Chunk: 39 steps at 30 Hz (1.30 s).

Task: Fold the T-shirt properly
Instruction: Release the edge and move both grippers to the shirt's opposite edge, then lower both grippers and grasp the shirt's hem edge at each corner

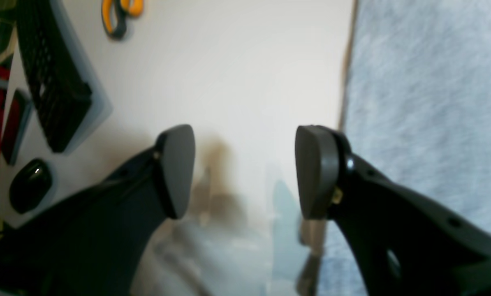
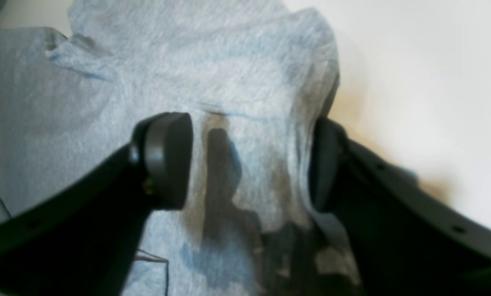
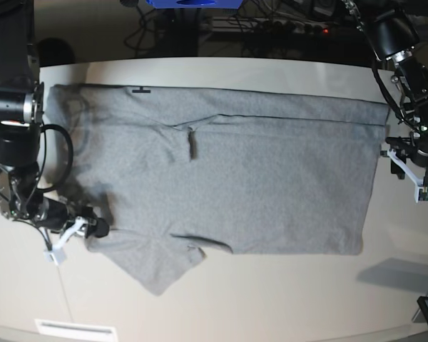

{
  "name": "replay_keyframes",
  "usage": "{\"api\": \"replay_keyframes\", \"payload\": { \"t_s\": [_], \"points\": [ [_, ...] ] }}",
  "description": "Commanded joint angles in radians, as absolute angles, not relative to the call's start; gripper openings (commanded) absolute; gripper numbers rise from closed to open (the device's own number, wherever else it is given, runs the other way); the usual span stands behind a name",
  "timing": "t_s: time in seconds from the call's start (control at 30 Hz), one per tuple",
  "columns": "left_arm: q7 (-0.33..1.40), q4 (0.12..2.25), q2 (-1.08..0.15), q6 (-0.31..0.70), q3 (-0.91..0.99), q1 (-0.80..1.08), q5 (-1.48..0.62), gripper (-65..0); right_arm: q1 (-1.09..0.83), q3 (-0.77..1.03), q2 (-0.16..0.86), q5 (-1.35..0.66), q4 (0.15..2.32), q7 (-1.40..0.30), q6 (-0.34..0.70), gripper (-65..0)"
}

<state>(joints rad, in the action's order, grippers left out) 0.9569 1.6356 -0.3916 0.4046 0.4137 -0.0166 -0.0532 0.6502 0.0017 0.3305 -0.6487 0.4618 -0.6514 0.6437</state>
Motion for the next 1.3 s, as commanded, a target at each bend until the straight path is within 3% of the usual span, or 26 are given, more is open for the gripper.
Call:
{"api": "replay_keyframes", "payload": {
  "t_s": [0.0, 0.13, 0.37, 0.9, 1.13, 1.27],
  "points": [
    [0.938, 1.646, -0.412, 0.398, 0.424, -0.033, -0.051, -27.0, 0.662, -0.002, 0.337, -0.622, 0.464, -0.693, 0.639, -30.6],
    [0.938, 1.632, -0.412, 0.398, 0.424, -0.050, -0.051, -27.0, 0.664, -0.002, 0.338, -0.622, 0.464, -0.691, 0.639, -36.7],
    [0.880, 1.626, -0.412, 0.398, 0.418, -0.071, -0.051, -26.9, 0.665, -0.002, 0.338, -0.622, 0.464, -0.687, 0.638, -61.8],
    [0.849, 1.142, -0.412, 0.401, 0.414, -0.481, -0.051, -27.0, 0.667, -0.004, 0.338, -0.621, 0.466, -0.668, 0.638, -62.1],
    [0.742, 0.765, -0.437, 0.401, 0.193, -0.684, -0.061, -27.0, 0.659, -0.004, 0.351, -0.621, 0.512, -0.668, 0.636, -62.2],
    [0.664, 0.582, -0.437, 0.400, 0.177, -0.769, -0.062, -27.0, 0.659, -0.004, 0.357, -0.621, 0.512, -0.670, 0.636, -62.4]
  ]
}}
